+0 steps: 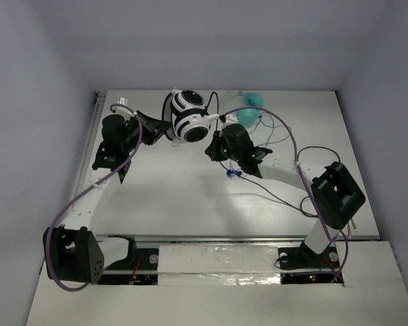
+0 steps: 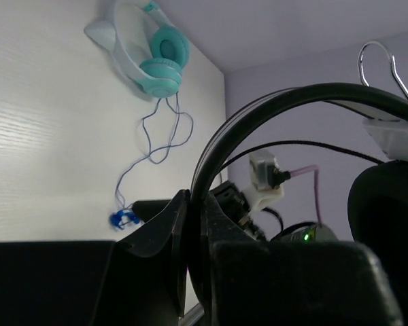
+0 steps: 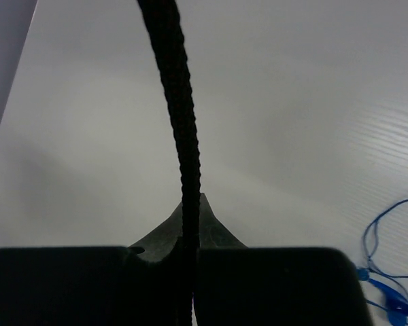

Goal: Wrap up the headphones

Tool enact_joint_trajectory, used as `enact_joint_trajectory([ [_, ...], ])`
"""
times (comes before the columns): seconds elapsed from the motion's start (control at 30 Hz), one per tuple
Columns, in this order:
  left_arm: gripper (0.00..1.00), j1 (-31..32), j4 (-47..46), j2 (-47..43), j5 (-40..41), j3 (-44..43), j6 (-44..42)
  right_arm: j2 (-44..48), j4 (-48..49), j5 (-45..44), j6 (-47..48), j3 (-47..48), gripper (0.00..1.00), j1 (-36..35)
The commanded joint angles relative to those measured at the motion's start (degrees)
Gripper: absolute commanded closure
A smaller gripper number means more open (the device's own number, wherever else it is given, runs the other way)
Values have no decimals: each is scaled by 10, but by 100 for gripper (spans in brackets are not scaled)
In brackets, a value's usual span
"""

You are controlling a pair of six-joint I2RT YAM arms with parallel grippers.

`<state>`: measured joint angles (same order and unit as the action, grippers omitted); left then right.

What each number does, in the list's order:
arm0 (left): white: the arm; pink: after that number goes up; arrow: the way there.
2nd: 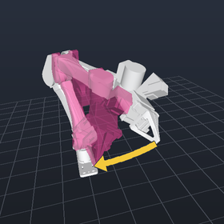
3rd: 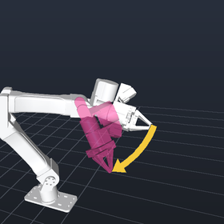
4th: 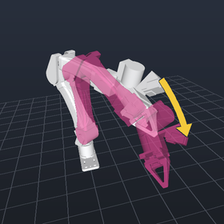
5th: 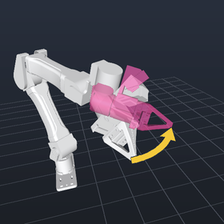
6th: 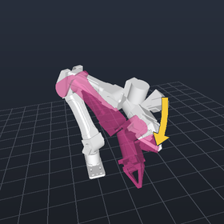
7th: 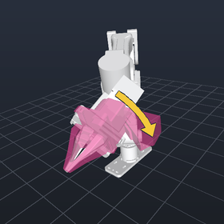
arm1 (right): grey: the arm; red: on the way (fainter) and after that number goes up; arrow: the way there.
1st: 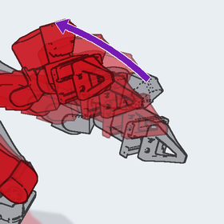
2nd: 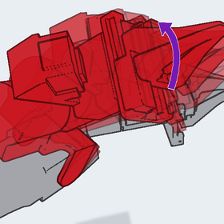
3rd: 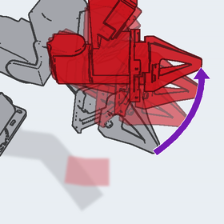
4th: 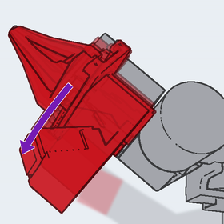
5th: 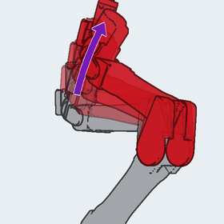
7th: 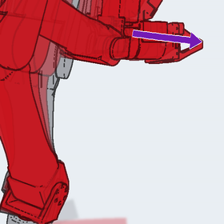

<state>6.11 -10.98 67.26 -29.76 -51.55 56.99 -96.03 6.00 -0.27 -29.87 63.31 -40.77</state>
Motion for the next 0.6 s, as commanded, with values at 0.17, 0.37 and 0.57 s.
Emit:
enact_joint_trajectory([
  [0.17,100,68,-181,-25,137,23,147,-5,40,-31,-25,15,100,-105],
  [0.37,100,102,-58,-32,330,-45,36,54,14,-76,-27,-34,100,-169],
  [0.57,100,149,34,-10,490,-90,-56,101,-34,-71,-29,-50,100,-223],
])
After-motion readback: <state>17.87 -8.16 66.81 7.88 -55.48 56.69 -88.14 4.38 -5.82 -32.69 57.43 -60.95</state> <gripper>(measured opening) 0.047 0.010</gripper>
